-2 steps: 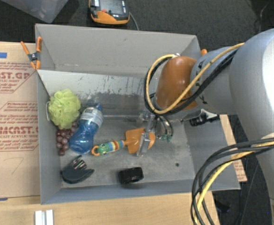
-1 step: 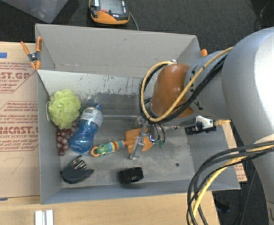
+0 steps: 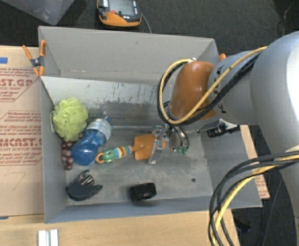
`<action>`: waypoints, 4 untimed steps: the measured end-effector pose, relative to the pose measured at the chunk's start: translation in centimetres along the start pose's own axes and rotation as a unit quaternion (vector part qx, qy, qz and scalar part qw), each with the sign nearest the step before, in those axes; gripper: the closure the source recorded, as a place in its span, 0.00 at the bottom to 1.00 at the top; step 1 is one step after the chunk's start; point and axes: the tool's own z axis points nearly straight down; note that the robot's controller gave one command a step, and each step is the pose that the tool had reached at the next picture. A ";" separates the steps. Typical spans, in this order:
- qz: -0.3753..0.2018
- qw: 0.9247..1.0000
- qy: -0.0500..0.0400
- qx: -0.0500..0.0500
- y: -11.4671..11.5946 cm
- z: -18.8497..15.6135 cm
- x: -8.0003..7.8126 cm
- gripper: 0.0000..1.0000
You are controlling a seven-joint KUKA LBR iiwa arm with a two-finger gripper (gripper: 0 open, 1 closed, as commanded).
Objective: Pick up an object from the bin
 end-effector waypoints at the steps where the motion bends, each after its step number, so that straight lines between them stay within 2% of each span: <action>1: 0.000 1.000 0.000 0.000 0.0 0.0 0.0 1.00; 2: 0.000 1.000 0.000 0.000 0.0 -0.1 0.0 1.00; 3: 0.000 1.000 0.004 0.001 0.0 -1.9 0.3 1.00; 4: 0.000 1.000 0.000 0.000 0.0 -4.8 0.1 1.00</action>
Offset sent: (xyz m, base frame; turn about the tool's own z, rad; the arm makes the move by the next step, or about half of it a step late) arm 0.0000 0.0001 0.0012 0.0002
